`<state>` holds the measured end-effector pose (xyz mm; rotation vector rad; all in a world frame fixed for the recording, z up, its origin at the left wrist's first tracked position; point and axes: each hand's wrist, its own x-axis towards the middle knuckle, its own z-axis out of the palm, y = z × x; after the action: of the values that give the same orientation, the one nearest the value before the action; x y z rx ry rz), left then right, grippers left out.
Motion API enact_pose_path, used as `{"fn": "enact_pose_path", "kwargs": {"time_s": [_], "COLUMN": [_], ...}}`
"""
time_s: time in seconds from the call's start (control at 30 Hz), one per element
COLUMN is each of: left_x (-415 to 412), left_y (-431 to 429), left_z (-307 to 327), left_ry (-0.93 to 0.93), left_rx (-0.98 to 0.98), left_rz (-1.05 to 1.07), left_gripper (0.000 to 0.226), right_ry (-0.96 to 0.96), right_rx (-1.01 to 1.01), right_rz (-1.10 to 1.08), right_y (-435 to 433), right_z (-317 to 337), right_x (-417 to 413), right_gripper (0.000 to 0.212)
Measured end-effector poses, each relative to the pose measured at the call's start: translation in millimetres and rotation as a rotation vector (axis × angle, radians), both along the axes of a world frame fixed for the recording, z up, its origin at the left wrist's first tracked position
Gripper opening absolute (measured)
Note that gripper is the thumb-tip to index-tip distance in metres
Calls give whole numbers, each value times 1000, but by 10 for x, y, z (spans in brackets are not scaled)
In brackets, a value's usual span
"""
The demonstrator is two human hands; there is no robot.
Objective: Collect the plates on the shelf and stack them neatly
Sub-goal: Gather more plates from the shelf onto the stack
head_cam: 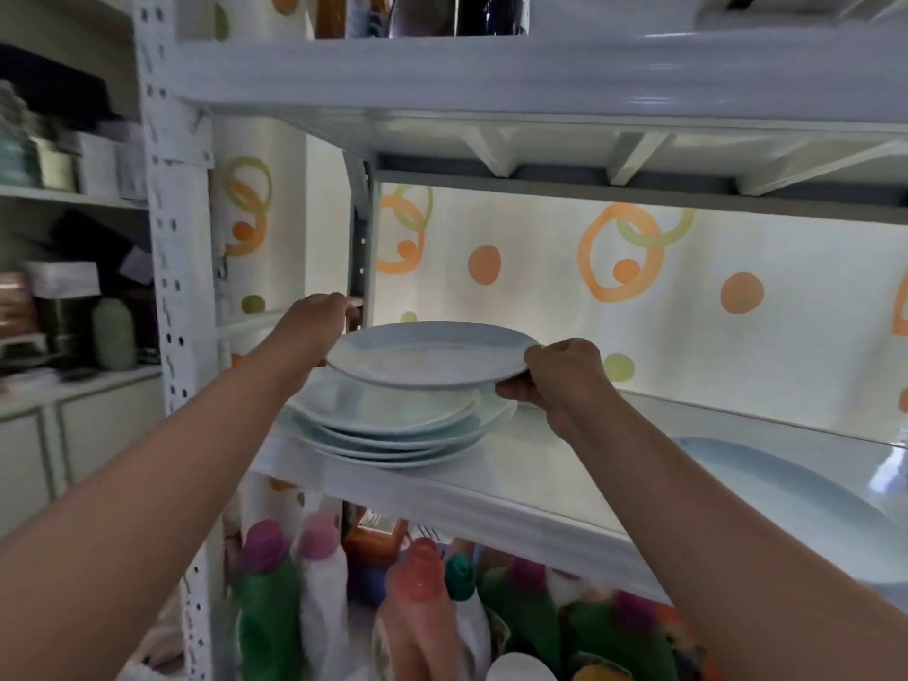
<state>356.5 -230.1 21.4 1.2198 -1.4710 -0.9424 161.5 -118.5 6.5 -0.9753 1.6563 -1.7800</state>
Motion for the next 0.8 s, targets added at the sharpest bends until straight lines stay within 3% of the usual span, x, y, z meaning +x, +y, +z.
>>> {"fn": "enact_pose_path", "kwargs": {"time_s": [0.17,0.4,0.6,0.8], "left_x": [273,445,475,474], "left_y": [-15,8,48,65], "left_z": [-94,-198,-234,-229], "left_ry": [-113,-270,-327,-384], "left_rx": [-18,-47,-111,-229], "left_rz": [59,-17,-8,49], "left_gripper": [29,38,35,32], "right_ry": [42,111,116,417], "right_rx": [114,201,183,280], "right_rz": [42,56,71,1], "right_y": [-193,-292,-272,-189], "right_z": [-35,-88,-80,-15], "right_x": [191,216,162,167], "right_gripper": [28,50,36,34]}}
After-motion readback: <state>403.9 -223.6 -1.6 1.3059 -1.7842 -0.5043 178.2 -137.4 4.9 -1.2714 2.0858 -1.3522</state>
